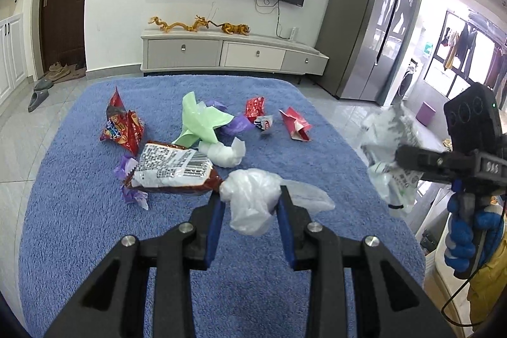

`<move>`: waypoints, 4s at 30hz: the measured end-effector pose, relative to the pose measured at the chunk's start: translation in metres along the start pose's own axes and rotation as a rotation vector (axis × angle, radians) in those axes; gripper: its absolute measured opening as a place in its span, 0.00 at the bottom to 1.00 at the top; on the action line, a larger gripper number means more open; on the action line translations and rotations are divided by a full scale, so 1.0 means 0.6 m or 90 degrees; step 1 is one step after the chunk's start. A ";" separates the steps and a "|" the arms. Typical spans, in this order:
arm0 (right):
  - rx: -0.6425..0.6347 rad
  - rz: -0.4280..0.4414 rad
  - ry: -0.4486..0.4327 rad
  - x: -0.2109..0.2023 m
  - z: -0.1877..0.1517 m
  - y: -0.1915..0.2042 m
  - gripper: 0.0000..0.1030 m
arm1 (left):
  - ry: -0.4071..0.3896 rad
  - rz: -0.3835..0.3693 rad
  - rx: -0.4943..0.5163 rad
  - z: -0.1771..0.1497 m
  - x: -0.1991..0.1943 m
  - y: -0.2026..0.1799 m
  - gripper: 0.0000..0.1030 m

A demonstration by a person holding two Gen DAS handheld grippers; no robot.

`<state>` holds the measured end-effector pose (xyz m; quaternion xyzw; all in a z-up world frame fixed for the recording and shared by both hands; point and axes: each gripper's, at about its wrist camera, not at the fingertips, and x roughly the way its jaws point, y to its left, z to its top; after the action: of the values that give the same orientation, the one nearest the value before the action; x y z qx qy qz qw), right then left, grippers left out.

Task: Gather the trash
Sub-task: 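Carry both bags over the bin and open both tools to release them, then grasp the green plastic bag with the left tool while the right grasps the pink wrapper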

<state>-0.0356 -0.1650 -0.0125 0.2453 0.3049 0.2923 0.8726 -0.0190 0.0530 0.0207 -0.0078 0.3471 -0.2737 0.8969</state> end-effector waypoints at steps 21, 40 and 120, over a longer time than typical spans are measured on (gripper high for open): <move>0.108 -0.239 -0.108 -0.166 -0.041 -0.141 0.44 | 0.033 -0.076 0.091 0.055 0.069 -0.149 0.30; 0.352 -0.420 -0.210 -0.369 -0.112 -0.405 0.59 | 0.188 -0.148 0.248 0.080 0.391 -0.547 0.33; 0.003 -0.394 -0.088 -0.061 0.107 -0.114 0.73 | 0.117 0.072 0.004 0.144 0.228 0.087 0.55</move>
<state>0.0089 -0.2537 0.0044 0.1617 0.3058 -0.0051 0.9382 0.1437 0.0144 -0.0088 0.0396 0.4269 -0.2233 0.8754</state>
